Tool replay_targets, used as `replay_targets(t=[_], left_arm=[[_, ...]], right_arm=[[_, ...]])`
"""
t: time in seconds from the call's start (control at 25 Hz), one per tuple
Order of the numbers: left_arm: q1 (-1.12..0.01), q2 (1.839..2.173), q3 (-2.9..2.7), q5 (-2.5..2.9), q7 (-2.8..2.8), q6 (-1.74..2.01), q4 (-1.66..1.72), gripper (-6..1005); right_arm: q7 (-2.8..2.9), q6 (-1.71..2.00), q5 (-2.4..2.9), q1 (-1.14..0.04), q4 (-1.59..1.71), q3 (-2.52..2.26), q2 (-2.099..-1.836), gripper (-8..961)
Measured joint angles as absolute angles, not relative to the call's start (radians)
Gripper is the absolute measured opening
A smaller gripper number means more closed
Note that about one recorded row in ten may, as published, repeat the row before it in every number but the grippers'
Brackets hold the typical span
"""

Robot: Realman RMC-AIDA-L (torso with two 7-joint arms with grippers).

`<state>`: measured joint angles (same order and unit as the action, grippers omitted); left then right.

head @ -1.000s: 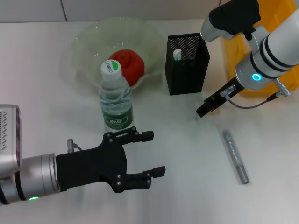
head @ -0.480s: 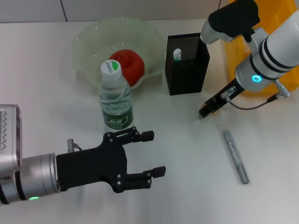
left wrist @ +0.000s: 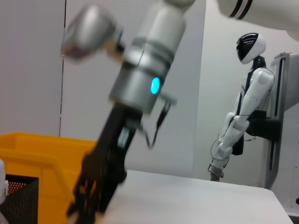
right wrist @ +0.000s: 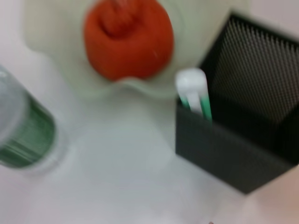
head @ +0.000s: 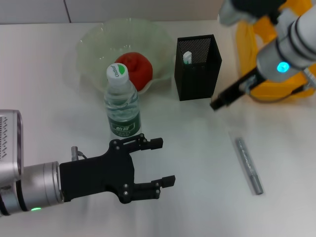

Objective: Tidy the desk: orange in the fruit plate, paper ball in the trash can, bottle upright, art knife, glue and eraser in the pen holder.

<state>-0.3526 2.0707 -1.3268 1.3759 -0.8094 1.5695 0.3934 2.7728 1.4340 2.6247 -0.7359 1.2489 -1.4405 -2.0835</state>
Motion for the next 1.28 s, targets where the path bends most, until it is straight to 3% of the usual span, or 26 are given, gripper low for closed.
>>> replay_targets(t=[0.36,0.64,1.12,1.28], left_arm=[[-0.358,2.071,-1.327,1.376,-0.813,1.569,0.395,795],[-0.356,2.071,-1.327,1.376,-0.813,1.569,0.397,795],[-0.354,2.069,-1.325,1.376,-0.813,1.570,0.399,795],[-0.353,2.069,-1.325,1.376,-0.813,1.571,0.399,795]], right_arm=[[2.792,1.566,2.637,-0.721,1.594,-1.307,-2.081,455],[2.739,1.443,2.649,-0.799,1.381,-1.276,-2.079,454],[2.706,1.393,2.647,-0.816,1.316,-1.276,-2.079,517],[2.769,1.542,2.649,-0.802,1.441,-1.266,-2.079,676]])
